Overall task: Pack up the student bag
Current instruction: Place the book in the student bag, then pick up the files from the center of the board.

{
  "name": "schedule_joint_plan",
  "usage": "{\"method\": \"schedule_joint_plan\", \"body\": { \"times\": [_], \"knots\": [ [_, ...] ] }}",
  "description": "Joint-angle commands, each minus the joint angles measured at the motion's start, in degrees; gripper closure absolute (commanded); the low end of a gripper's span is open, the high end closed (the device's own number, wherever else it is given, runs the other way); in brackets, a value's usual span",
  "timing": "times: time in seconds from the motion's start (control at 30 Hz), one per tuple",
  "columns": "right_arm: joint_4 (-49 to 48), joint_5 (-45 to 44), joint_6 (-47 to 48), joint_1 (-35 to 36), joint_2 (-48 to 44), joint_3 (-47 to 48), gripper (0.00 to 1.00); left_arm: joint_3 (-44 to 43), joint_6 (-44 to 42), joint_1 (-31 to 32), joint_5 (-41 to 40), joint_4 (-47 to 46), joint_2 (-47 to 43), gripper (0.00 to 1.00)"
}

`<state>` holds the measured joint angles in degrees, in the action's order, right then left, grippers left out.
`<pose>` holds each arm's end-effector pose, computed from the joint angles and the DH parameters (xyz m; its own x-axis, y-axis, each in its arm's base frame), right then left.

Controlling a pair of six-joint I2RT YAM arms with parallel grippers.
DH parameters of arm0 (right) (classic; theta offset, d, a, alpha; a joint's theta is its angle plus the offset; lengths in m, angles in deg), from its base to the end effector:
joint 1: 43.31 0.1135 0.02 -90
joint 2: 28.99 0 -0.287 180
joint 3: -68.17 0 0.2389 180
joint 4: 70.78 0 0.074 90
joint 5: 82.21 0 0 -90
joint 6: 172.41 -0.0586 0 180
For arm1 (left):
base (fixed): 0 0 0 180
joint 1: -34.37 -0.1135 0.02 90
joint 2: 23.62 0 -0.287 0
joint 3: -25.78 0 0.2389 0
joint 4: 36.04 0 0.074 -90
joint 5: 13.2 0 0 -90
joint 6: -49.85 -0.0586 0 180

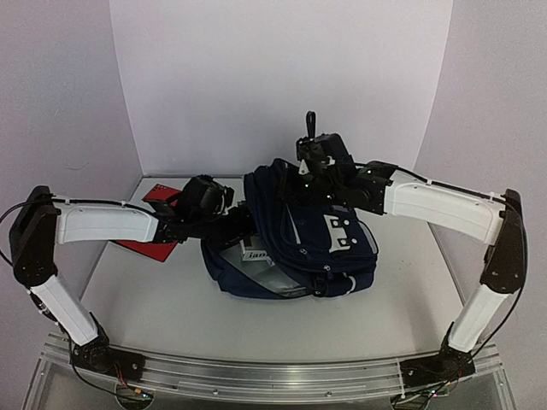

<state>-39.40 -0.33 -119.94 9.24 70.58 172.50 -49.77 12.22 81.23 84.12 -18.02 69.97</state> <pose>0.2643 0.3314 0.3572 -0.6481 0.1457 -0.7475 -0.3964 0.7736 0.4944 0.2489 -0.2765 0.2482 -0.8747 -0.2154 -0.4342 0.1661 0.7084 -0.6860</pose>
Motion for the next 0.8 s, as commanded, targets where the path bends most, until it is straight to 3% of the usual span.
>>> {"method": "schedule_joint_plan", "body": {
  "times": [0.0, 0.3, 0.4, 0.5, 0.63, 0.77],
  "knots": [
    [-14.68, -4.20, 1.49, 1.37, -6.57, 1.60, 1.00, 1.72, -2.63, -0.14, -2.93, 8.54, -9.96, 0.04],
    [-12.33, -5.53, 1.88, 1.33, -4.31, 0.93, 1.00, 3.49, -10.46, -4.07, 0.85, 19.91, -26.35, 0.00],
    [-11.85, -5.60, 1.84, 1.31, -4.04, 0.33, 1.00, 3.24, -11.92, -9.40, 1.78, 25.38, -28.37, 0.00],
    [-11.52, -5.56, 1.58, 1.32, -4.19, -0.59, 1.00, 4.05, -12.53, -19.16, 3.38, 29.18, -27.68, 0.00],
    [-11.48, -5.51, 1.43, 1.32, -4.75, -1.53, 1.00, 10.43, -9.45, -31.26, 4.92, 22.58, -27.96, 0.00],
    [-11.48, -5.39, 1.91, 1.37, -5.03, -1.98, 1.00, 18.70, -3.52, -39.18, 3.18, 11.20, -29.95, 0.00]
  ]
}}
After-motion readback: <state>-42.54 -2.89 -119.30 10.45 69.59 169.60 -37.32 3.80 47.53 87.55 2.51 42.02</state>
